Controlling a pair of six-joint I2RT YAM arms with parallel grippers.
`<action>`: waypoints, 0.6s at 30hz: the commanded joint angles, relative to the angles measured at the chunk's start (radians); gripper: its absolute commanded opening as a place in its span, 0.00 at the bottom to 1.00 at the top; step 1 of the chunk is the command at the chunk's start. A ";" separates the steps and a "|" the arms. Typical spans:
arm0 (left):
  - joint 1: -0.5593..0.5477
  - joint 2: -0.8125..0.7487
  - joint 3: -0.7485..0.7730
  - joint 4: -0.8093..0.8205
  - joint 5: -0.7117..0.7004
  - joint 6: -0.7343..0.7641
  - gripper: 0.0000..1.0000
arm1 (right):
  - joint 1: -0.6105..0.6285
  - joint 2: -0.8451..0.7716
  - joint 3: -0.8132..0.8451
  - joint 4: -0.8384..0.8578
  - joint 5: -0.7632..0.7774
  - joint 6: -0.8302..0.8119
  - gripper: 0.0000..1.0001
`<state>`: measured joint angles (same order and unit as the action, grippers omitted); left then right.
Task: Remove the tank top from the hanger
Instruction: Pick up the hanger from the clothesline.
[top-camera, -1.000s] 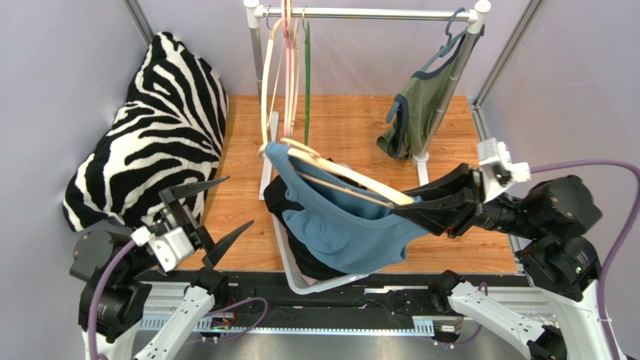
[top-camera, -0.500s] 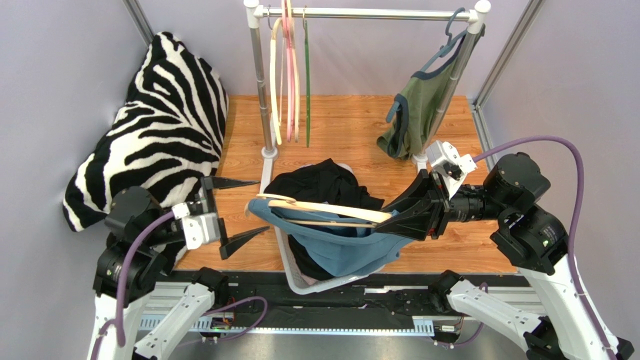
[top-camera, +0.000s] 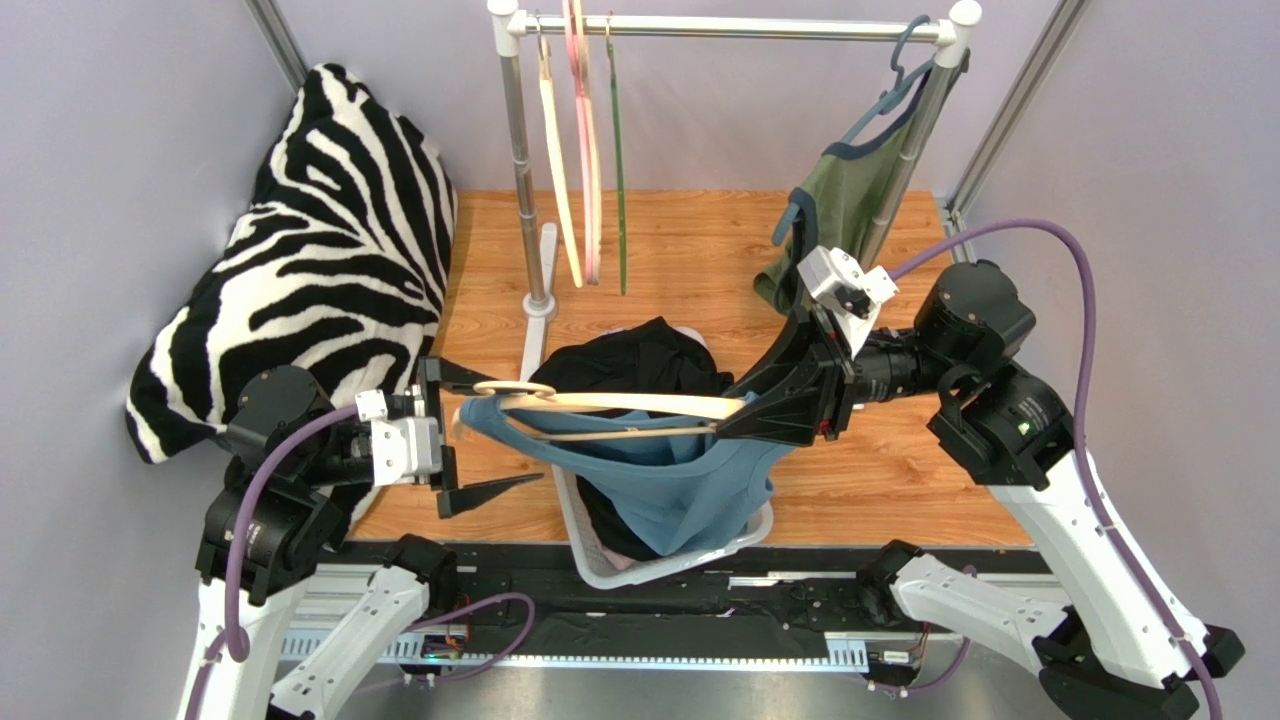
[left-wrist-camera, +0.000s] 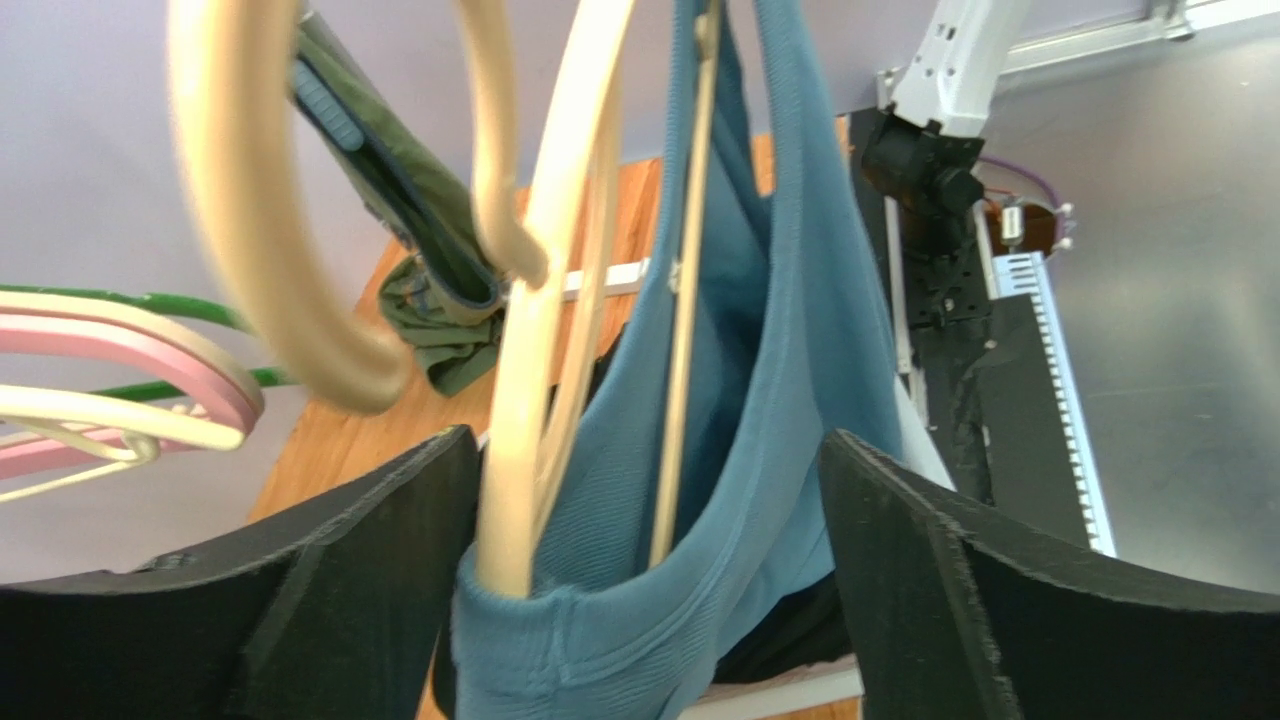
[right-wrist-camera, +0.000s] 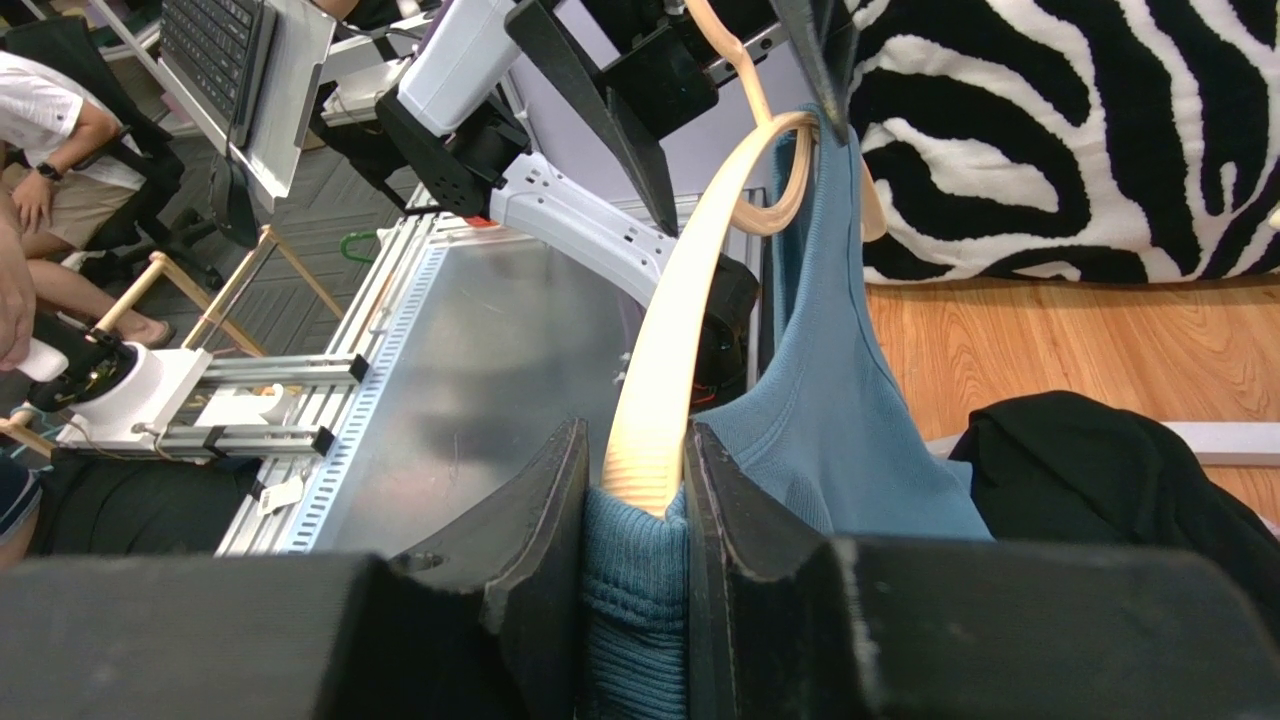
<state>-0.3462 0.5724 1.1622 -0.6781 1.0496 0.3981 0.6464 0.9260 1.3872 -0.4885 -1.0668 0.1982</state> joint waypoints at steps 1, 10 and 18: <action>0.004 0.018 -0.019 0.072 0.079 -0.083 0.86 | -0.001 0.002 0.022 0.128 -0.025 0.023 0.00; 0.004 0.000 -0.076 0.236 0.056 -0.188 0.24 | 0.038 0.045 0.013 0.142 0.014 0.003 0.00; 0.004 -0.032 -0.093 0.298 -0.037 -0.160 0.12 | 0.038 0.037 0.029 -0.025 0.279 -0.137 0.37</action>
<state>-0.3439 0.5552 1.0691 -0.4961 1.0611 0.2508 0.6765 0.9623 1.3884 -0.4725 -1.0576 0.1932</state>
